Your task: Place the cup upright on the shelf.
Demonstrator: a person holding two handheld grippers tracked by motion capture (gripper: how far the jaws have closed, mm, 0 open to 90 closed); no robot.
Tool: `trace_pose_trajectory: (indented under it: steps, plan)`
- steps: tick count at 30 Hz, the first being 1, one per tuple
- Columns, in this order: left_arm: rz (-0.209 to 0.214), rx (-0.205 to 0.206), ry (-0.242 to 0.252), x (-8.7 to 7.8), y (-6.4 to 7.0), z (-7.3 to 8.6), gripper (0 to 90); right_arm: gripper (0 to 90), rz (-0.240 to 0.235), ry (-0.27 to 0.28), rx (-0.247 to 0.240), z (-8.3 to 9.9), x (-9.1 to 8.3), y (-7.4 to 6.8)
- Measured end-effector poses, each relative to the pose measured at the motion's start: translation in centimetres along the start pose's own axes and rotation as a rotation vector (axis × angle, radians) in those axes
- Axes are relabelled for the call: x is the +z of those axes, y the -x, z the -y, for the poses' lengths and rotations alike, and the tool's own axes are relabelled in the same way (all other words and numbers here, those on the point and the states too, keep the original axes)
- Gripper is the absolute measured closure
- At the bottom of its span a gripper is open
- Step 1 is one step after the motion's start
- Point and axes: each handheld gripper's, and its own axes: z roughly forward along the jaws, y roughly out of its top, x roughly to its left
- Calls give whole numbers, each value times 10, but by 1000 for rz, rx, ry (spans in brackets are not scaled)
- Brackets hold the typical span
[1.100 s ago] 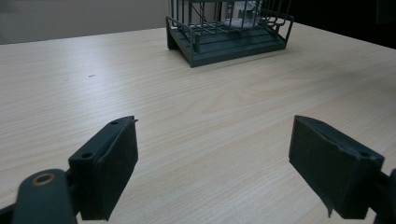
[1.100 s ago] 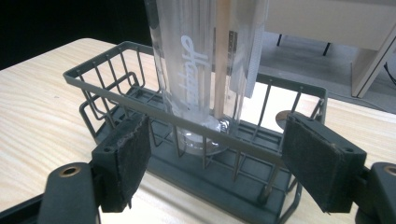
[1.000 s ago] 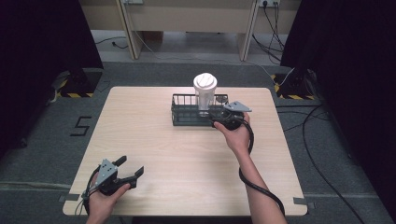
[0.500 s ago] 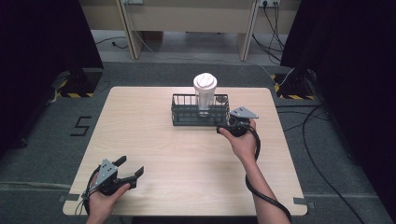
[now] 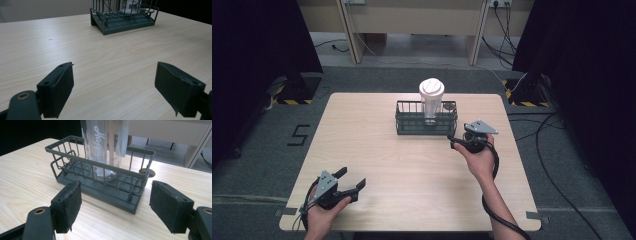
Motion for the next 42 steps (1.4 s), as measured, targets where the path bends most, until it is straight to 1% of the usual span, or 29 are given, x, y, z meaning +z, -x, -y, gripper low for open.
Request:
trace_pose_trajectory:
  steps: [6,13,21,26,35,40,42]
  plan:
    - [0,0,-1,0,0,0,151,274,3,-2,6,7,-12,4]
    - [-4,2,-5,0,0,0,149,285,16,2,20,19,-29,11]
    - [-6,3,-6,1,0,1,149,290,42,10,33,31,-50,21]
    - [-7,3,-6,1,0,1,149,291,56,1,39,43,-61,26]
    - [-8,4,-9,1,1,1,149,291,73,8,64,68,-76,32]
    - [-9,5,-8,1,1,1,149,291,74,11,75,80,-81,31]
    - [-9,5,-9,1,1,1,149,290,78,13,72,83,-82,31]
